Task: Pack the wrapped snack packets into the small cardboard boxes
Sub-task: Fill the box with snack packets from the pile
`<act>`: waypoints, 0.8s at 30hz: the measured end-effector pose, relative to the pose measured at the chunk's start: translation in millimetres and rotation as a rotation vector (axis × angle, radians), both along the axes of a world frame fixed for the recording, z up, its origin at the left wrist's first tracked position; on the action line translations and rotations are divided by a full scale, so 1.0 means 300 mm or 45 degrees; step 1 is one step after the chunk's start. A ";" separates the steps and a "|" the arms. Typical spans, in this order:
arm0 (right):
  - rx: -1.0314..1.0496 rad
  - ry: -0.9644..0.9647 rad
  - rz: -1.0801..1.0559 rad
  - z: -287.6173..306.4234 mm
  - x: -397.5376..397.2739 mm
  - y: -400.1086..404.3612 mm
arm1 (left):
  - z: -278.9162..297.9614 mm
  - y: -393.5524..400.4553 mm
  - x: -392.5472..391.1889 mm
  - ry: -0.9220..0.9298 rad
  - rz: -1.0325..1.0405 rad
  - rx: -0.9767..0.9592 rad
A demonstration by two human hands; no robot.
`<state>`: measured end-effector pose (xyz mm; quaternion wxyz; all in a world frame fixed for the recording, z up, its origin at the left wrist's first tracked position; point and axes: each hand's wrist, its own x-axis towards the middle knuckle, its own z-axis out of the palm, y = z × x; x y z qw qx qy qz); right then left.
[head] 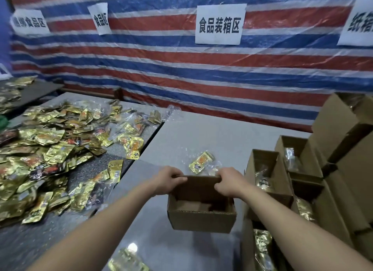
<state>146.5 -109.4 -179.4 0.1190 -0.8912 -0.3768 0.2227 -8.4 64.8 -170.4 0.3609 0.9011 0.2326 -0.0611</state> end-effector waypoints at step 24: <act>-0.114 0.369 -0.507 -0.464 -0.282 -0.097 | -0.545 0.024 -0.036 0.043 -0.366 0.062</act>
